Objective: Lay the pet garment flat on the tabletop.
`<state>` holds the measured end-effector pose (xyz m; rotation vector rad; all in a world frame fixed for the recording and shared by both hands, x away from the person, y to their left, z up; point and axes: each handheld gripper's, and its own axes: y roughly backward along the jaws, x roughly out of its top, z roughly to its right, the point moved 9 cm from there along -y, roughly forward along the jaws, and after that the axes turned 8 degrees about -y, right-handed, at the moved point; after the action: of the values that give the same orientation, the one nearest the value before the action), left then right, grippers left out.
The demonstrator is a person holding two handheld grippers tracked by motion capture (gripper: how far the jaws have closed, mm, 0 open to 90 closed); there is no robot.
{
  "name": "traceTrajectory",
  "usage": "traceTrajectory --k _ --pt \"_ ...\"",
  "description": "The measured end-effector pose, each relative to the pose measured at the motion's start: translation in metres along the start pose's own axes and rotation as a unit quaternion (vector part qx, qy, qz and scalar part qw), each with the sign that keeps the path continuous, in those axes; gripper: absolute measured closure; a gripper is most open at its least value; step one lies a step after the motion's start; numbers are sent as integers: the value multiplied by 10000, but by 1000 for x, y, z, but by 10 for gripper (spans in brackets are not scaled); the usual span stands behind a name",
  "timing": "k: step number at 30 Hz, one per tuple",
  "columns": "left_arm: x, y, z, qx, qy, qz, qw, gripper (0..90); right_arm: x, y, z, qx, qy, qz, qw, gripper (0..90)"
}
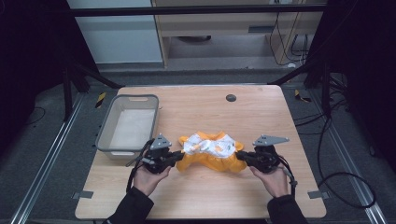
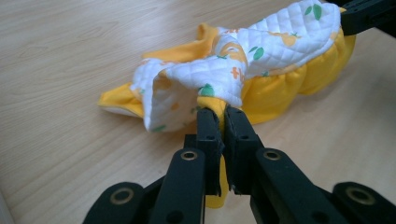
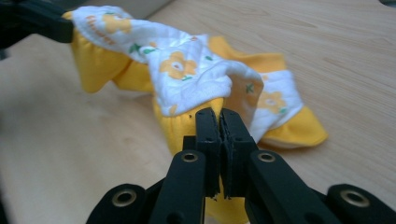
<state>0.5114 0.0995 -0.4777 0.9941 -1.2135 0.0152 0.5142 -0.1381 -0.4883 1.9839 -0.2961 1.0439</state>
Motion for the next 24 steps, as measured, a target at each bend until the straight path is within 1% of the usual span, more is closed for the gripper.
traceTrajectory --k 1,3,4,5,6,7,8,9,10,11,12,13,14,15,16,17,18,19,20,22,24 --pt "-1 -7 -6 87 37 -76 9999 853 1 -8 7 -107 -78 -1 9999 871" --pt "-2 -19 -16 185 176 -167 9995 849 2 -24 22 -403 -171 23 9990 868" --pt "-4 -24 -21 246 245 -203 9992 849 2 -24 22 -403 -171 23 9990 868" --pt "-8 -33 -31 377 333 -320 9982 841 0 -37 36 -644 -301 27 9975 864" --pt "-12 -37 -36 422 365 -406 9976 833 -2 -42 41 -733 -315 10 9968 862" --pt "-12 -37 -36 422 365 -406 9976 820 -2 -42 41 -733 -315 10 9968 862" --pt "-15 -41 -40 456 392 -484 9970 820 -5 -47 46 -802 -356 -30 9961 858" --pt "-18 -44 -42 423 456 -504 9968 780 -6 -51 49 -864 -361 38 9956 833" --pt "-19 -43 -44 470 455 -502 9966 748 -6 -51 49 -902 -344 69 9953 810" --pt "-19 -43 -44 470 455 -502 9966 695 -6 -51 49 -902 -344 69 9953 810" --pt "-20 -42 -45 538 446 -474 9964 695 -5 -49 49 -959 -269 105 9950 782" --pt "-20 -40 -46 594 423 -421 9965 625 -3 -46 49 -1017 -157 147 9946 756" --pt "-21 -36 -47 656 392 -387 9963 570 -1 -42 48 -1055 -83 190 9942 728" --pt "-22 -31 -47 674 392 -324 9964 524 0 -37 46 -1065 -17 225 9941 695" --pt "-23 -26 -47 657 384 -263 9968 465 1 -26 42 -1014 124 296 9943 641" --pt "-24 -21 -46 624 362 -214 9972 465 1 -26 42 -1014 124 296 9943 641" --pt "-28 -11 -45 664 315 -164 9972 431 0 -15 38 -987 299 356 9940 606" --pt "-30 -7 -43 638 311 -128 9974 418 -2 -9 36 -974 344 378 9939 591" --pt "-30 -7 -43 638 311 -128 9974 417 -2 -9 36 -974 344 378 9939 591" --pt "-35 -1 -40 621 304 -94 9976 412 -7 0 35 -964 385 423 9937 571" --pt "-40 0 -34 556 295 -110 9980 399 -16 4 35 -950 362 379 9941 556"
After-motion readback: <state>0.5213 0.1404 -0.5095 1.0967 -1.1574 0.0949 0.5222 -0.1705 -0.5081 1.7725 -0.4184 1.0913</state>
